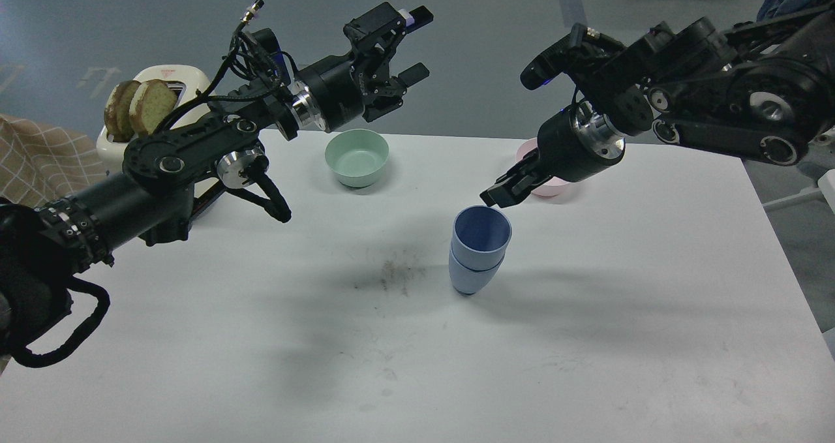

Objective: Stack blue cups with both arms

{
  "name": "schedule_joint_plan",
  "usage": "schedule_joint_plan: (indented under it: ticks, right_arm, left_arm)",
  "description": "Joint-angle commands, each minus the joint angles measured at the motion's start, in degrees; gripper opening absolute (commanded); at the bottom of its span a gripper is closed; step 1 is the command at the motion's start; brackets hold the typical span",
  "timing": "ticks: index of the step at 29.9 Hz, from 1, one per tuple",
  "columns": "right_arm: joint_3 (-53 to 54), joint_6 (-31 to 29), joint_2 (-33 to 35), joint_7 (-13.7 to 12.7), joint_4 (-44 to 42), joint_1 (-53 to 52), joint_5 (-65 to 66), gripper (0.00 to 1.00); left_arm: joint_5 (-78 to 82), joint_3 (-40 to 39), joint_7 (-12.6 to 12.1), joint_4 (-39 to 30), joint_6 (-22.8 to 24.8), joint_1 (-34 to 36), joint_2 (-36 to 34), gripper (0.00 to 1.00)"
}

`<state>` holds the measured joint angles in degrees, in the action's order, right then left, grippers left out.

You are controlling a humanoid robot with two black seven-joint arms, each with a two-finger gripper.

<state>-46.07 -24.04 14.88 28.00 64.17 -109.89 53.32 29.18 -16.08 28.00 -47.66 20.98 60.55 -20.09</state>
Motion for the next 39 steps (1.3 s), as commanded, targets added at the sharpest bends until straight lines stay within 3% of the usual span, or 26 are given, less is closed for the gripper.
schedule_joint_plan:
  ticks: [1,3,4,15,17,21,26,30,36,39]
  right_arm:
    - [2.55,0.04,3.48,0.00,-1.23,-0.76,-1.99,0.72]
    - [5.88,0.13,7.24,0.00,-2.63,-0.59,-2.87,0.94]
    - [6.86,0.31,8.31,0.00,-3.16,-0.41,-3.31,0.97]
    - [17.75,12.95,19.04,0.00,-6.42,10.65,-10.52,1.00]
    - [24.58,20.22,19.83,0.00,-7.73,16.61,-10.61,1.00]
    - [36.28,26.40,18.43,0.00,-11.86,26.03,-10.61,1.00]
    - [55.25,25.63,12.02,0.00,-21.34,38.94,-10.61,1.00]
    - [65.37,20.45,7.54,0.00,-26.01,43.78,-11.66,1.00]
    - [76.37,13.69,2.18,0.00,-30.40,50.21,-22.98,1.00]
    - [78.75,9.64,0.15,0.00,-32.78,51.88,-25.98,1.00]
  left_arm:
    - [0.00,0.09,0.00,0.11,-0.42,-0.09,-0.73,0.98]
    - [0.00,0.00,0.00,0.20,-0.85,-0.17,-1.00,0.98]
    - [0.00,0.00,0.00,0.29,-1.20,-0.26,-1.09,0.98]
    - [-0.88,-0.97,0.00,4.41,-3.76,-0.96,-1.00,0.98]
    - [-1.15,-1.75,0.00,7.66,-3.76,-1.05,0.14,0.98]
    - [-1.15,-2.99,0.00,11.88,-3.49,-1.40,0.84,0.98]
    - [-1.23,-5.27,0.00,20.04,-2.70,-1.49,5.14,0.98]
    - [-1.58,-6.33,0.00,23.31,-0.08,-2.19,6.91,0.97]
    - [-9.31,-8.08,0.00,25.42,7.02,-5.62,7.44,0.97]
    - [-10.46,-8.44,0.00,26.65,7.02,-7.02,8.05,0.97]
